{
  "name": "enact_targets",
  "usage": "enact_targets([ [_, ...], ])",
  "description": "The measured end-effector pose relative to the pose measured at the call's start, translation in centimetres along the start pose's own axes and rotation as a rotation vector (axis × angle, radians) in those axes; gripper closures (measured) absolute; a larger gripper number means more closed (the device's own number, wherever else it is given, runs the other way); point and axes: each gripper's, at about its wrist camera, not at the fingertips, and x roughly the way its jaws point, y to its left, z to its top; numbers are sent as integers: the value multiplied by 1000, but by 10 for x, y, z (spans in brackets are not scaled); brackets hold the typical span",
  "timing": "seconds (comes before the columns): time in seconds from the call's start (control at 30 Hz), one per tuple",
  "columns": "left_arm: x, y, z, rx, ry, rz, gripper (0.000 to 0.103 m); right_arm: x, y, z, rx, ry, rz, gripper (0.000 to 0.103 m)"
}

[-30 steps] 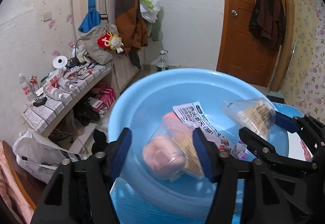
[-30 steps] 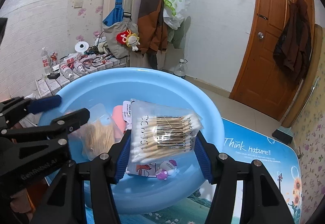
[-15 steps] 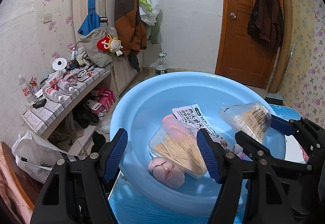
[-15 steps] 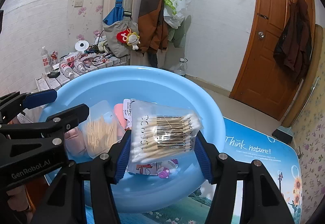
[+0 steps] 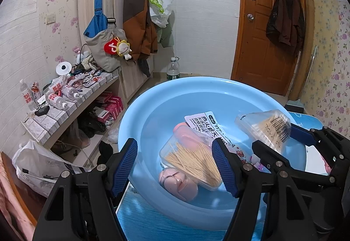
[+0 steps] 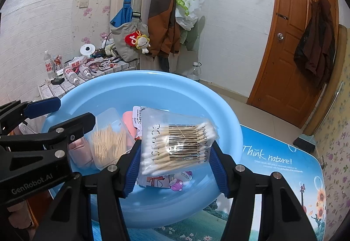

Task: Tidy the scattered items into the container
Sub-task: 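Open left gripper over basin while right gripper releases swab bag, then withdraw both grippers from the basin back over the table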

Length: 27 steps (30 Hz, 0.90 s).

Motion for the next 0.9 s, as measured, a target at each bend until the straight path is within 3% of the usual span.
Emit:
enact_targets([
  [0.17,-1,0,0,2,-1,2,34,0,0,0,-5,13,12,42],
  [0.33,-2,-1,0,-2,-8,3,34,-7,2,1,-25,-9,-44,16],
  [0.9,-17,-7,4,11,-28,6,33,-26,-1,6,-25,-45,-54,16],
])
